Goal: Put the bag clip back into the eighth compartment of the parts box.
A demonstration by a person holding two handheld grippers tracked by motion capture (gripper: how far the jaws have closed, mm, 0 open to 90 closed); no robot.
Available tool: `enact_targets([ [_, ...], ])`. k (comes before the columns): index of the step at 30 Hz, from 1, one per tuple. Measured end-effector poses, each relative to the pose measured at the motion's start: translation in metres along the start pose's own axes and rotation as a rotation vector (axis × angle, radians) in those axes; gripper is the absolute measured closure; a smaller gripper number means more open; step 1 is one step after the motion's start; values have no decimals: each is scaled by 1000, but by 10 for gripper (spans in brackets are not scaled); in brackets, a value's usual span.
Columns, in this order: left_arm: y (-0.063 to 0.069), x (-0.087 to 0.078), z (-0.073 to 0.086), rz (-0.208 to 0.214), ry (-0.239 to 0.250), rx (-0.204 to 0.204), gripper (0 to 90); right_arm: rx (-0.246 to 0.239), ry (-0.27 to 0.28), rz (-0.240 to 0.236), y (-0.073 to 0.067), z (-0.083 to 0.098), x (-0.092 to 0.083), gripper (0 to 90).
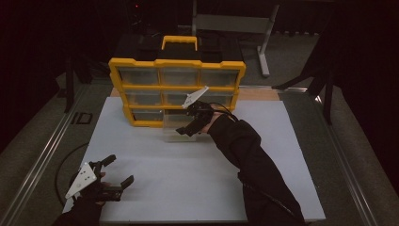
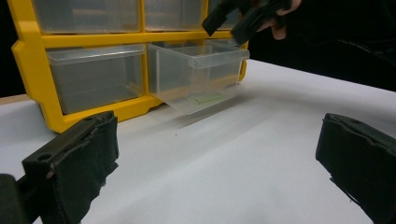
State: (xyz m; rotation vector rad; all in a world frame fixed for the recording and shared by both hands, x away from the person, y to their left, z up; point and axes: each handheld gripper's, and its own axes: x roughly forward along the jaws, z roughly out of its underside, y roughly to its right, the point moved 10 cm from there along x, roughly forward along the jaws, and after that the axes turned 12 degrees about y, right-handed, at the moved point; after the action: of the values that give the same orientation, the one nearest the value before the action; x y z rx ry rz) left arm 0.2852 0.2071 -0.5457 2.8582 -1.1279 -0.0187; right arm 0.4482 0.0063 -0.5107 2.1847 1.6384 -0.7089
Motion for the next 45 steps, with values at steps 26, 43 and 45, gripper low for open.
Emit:
enact_targets([
  [26, 0, 0, 0, -4, -3, 8, 0, 27, 31, 120, 10, 16, -46, 77],
  [43, 1, 0, -1, -5, -3, 13, 0, 58, 25, 195, 15, 42, -75, 77],
  [45, 0, 0, -1, -5, -3, 12, 0, 60, 29, 210, 16, 45, -77, 77],
])
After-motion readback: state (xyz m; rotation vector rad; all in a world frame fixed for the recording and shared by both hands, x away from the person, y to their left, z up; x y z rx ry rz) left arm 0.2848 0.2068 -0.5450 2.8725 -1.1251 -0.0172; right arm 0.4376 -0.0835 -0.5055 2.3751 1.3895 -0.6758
